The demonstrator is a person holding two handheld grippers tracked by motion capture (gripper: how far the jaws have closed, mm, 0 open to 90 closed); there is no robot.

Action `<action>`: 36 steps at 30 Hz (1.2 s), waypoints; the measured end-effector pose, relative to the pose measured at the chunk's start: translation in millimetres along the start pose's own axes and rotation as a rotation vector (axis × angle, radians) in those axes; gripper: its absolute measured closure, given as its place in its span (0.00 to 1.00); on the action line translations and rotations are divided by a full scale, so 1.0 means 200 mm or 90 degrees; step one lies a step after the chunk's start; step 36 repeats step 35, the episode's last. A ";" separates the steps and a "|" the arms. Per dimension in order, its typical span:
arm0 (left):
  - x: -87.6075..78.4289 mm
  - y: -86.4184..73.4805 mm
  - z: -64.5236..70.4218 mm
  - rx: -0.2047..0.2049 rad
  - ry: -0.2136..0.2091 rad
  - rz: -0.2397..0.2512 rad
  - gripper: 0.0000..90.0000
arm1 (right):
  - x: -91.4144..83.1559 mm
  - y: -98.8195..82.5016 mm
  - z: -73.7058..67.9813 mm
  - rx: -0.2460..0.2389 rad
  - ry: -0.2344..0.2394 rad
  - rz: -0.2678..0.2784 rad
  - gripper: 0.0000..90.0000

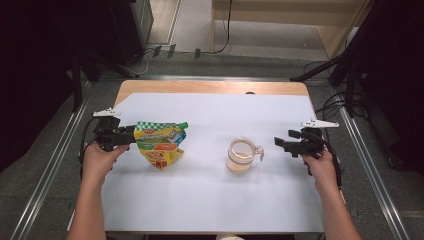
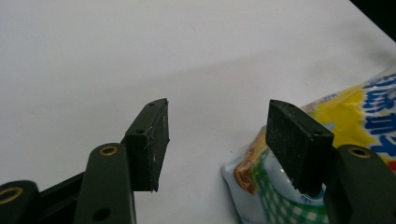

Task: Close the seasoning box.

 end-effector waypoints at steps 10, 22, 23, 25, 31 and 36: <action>0.03 0.00 -0.01 -0.024 0.016 0.002 0.40 | 0.03 -0.03 0.00 0.007 0.002 -0.020 0.29; 0.03 -0.01 -0.01 -0.022 0.011 -0.009 0.39 | 0.05 -0.03 -0.01 0.000 -0.003 -0.029 0.29; 0.03 -0.01 -0.01 -0.022 0.010 -0.010 0.39 | 0.05 -0.03 -0.01 0.001 -0.003 -0.030 0.29; 0.03 -0.01 -0.02 -0.022 0.009 -0.008 0.39 | 0.06 -0.04 -0.01 0.000 -0.002 -0.033 0.29; 0.04 -0.02 -0.03 -0.024 0.002 -0.005 0.38 | 0.06 -0.04 -0.01 -0.004 -0.003 -0.038 0.29; 0.05 -0.03 -0.04 -0.016 0.002 -0.009 0.38 | 0.07 -0.05 0.00 -0.004 -0.006 -0.043 0.29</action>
Point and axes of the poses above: each handheld gripper's, and its own axes: x roughly forward along the jaws, y roughly out of its top, z roughly to its right, the point moved 8 cm from there along x, roughly forward along the jaws, and after that the axes turned 14 degrees about y, right-handed, at the moved point
